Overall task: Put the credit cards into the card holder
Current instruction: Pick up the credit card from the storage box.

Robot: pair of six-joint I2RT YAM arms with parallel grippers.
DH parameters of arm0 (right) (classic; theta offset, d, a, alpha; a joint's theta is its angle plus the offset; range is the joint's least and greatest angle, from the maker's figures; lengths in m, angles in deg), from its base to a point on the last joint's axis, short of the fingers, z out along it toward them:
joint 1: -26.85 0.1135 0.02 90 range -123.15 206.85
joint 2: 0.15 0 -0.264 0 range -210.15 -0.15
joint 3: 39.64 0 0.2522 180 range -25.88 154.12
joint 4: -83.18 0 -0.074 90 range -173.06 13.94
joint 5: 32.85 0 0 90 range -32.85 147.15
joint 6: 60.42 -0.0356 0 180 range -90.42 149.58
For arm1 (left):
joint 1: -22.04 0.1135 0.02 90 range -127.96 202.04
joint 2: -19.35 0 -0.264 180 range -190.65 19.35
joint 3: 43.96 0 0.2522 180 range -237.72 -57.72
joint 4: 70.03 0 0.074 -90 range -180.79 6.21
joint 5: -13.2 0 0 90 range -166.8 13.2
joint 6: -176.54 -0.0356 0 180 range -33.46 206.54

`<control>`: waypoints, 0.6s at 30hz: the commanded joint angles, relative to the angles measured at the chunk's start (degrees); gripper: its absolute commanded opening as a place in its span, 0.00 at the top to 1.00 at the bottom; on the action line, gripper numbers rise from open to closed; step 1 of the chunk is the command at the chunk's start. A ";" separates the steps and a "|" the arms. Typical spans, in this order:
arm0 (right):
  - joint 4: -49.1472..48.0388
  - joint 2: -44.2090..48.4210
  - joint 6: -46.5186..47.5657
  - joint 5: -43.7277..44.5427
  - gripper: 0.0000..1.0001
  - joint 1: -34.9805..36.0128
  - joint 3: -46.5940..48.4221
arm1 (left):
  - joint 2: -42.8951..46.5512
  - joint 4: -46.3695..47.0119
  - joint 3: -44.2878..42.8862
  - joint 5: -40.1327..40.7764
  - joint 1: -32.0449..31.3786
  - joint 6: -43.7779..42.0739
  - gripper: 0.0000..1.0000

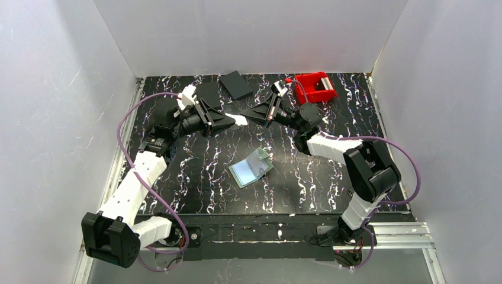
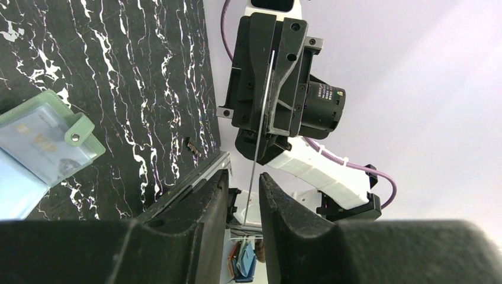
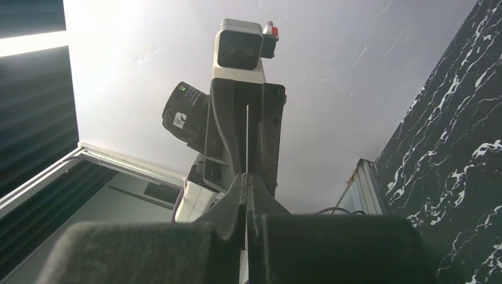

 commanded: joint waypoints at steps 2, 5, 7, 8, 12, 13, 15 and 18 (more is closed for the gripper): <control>-5.18 -0.29 -1.03 -0.06 0.99 0.68 -0.61 | 0.96 1.78 -0.04 0.39 0.26 -1.25 0.76; -4.63 -0.31 -1.18 -0.13 0.99 1.10 -0.67 | 0.52 1.78 -0.46 1.02 0.26 -1.86 0.80; -4.36 0.20 -1.10 -0.14 0.99 1.33 -0.90 | 0.07 1.86 -0.92 1.37 0.22 -2.80 0.85; -3.91 0.61 -0.79 -0.26 0.99 1.45 -1.13 | -0.11 1.84 -1.14 1.46 0.24 -3.44 0.90; 5.94 3.80 5.98 -1.17 0.99 1.48 -2.50 | -0.78 1.16 -1.19 2.20 0.26 -5.68 1.00; 11.71 4.91 9.79 -1.34 0.95 1.41 -2.37 | -0.94 0.56 -1.08 2.35 0.20 -6.23 1.00; 26.37 7.43 21.90 -0.61 0.77 1.19 -0.88 | -0.89 -2.97 -0.97 3.18 0.24 -8.95 1.00; 54.38 11.64 42.91 5.78 0.49 0.58 4.64 | -0.97 -9.60 -0.76 5.15 0.27 -13.17 1.00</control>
